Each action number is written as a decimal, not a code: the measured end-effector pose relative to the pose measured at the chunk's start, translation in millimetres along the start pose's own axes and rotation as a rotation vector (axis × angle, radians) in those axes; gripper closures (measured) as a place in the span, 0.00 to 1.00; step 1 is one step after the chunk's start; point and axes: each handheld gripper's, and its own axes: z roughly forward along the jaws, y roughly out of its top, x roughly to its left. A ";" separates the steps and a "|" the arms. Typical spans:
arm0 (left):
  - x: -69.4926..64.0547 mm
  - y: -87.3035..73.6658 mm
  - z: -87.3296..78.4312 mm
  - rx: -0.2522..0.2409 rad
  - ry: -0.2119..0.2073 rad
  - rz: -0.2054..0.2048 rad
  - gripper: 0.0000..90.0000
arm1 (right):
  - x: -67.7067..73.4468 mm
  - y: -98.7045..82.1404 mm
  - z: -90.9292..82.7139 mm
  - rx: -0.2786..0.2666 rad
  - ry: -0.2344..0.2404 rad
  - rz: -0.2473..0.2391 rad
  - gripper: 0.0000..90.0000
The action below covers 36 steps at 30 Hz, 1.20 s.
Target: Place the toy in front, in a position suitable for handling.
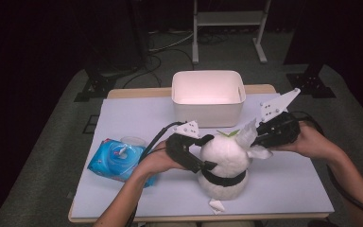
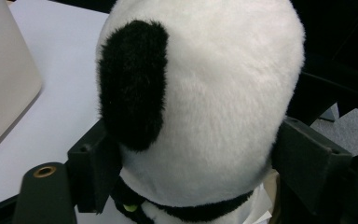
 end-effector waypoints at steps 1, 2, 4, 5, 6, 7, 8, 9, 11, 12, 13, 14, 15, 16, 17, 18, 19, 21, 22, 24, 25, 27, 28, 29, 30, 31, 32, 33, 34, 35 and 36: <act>0.3 0.1 0.5 0.001 0.000 -0.006 0.21 | -0.3 -1.4 0.4 -0.003 0.001 0.000 0.90; 0.7 0.1 0.9 0.001 -0.002 -0.011 0.20 | -0.3 -2.6 0.5 -0.006 -0.001 0.003 0.90; 1.6 -0.7 2.2 0.005 -0.003 -0.019 0.17 | -0.6 -4.3 0.8 -0.006 0.001 0.006 0.90; 2.3 -1.9 3.2 0.016 -0.004 -0.023 0.16 | -0.5 -5.3 0.9 -0.007 0.002 0.008 0.90; 2.7 -3.4 4.4 0.022 -0.005 -0.031 0.15 | 0.1 -6.5 1.0 -0.008 0.004 0.018 0.90; 3.1 -4.5 4.7 0.027 -0.006 -0.032 0.14 | -0.5 -7.6 1.1 -0.010 0.003 0.014 0.90; 3.6 -5.9 5.4 0.018 -0.010 -0.033 0.14 | -0.7 -8.1 1.0 -0.009 0.002 0.014 0.90; 4.2 -7.3 5.8 0.014 -0.015 -0.035 0.14 | -0.6 -8.7 0.7 -0.010 0.003 0.015 0.90; 5.4 -9.8 7.5 0.013 -0.025 -0.039 0.14 | 0.1 -9.8 0.9 -0.012 0.004 0.020 0.90; 6.2 -11.3 8.7 0.008 -0.031 -0.044 0.14 | 0.3 -10.3 1.0 -0.011 0.005 0.020 0.91; 6.8 -12.4 9.8 0.007 -0.034 -0.045 0.13 | 0.6 -10.9 1.1 -0.008 0.006 0.024 0.91; 7.1 -13.3 11.2 0.006 -0.040 -0.049 0.13 | 0.3 -11.5 1.1 -0.009 0.004 0.021 0.91; 7.0 -13.7 12.1 0.004 -0.041 -0.053 0.12 | 0.4 -11.9 1.0 -0.009 0.006 0.025 0.91; 7.2 -13.8 12.9 0.000 -0.043 -0.052 0.13 | 0.4 -12.1 0.9 -0.009 0.005 0.026 0.91; 7.2 -13.7 13.0 -0.004 -0.043 -0.051 0.14 | 0.3 -12.4 0.8 -0.007 0.003 0.025 0.91; 7.4 -13.5 12.5 -0.010 -0.040 -0.045 0.17 | 0.3 -12.5 0.8 -0.008 0.002 0.024 0.91; 7.5 -13.6 11.8 -0.017 -0.042 -0.046 0.21 | 0.3 -12.6 0.6 -0.009 0.000 0.024 0.91; 7.9 -13.4 10.5 -0.036 -0.031 -0.038 0.30 | 0.1 -12.3 0.0 -0.009 -0.007 0.017 0.91; 8.9 -13.4 10.6 -0.049 -0.032 -0.049 0.34 | 0.2 -11.8 -0.8 -0.007 -0.015 0.015 0.91; 9.4 -11.8 9.0 -0.058 -0.026 -0.037 0.37 | -0.4 -10.4 -3.2 -0.009 -0.028 0.014 0.91; 9.3 -10.6 7.7 -0.059 -0.024 -0.033 0.38 | -2.0 -10.0 -5.2 -0.019 -0.025 0.015 0.91; 9.1 -7.2 4.3 -0.054 -0.016 -0.022 0.38 | -2.5 -8.8 -7.8 -0.028 -0.029 0.013 0.91; 8.9 -5.9 2.6 -0.050 -0.012 -0.017 0.38 | -2.5 -8.0 -8.8 -0.031 -0.030 0.009 0.91; 8.8 -3.8 -0.2 -0.047 -0.004 -0.011 0.38 | -2.2 -7.6 -9.1 -0.031 -0.030 0.007 0.91; 8.5 -1.4 -3.3 -0.044 0.003 -0.004 0.39 | -1.9 -7.1 -9.2 -0.028 -0.033 0.007 0.91; 8.0 1.2 -7.0 -0.039 0.007 0.004 0.39 | -1.9 -6.7 -9.3 -0.028 -0.036 0.008 0.91; 7.3 3.7 -11.0 -0.039 0.015 0.009 0.39 | -2.1 -6.5 -9.5 -0.032 -0.034 0.010 0.91; 6.4 6.0 -14.6 -0.041 0.020 0.009 0.39 | -2.4 -6.4 -9.5 -0.036 -0.034 0.010 0.91; 5.4 8.2 -18.0 -0.033 0.028 0.013 0.39 | -2.6 -6.6 -9.3 -0.038 -0.036 0.009 0.90; 4.3 10.0 -21.0 -0.027 0.037 0.022 0.39 | -2.9 -7.2 -8.4 -0.040 -0.030 0.014 0.90; 2.9 11.3 -23.2 -0.017 0.046 0.019 0.39 | -3.0 -7.8 -6.8 -0.039 -0.026 0.017 0.90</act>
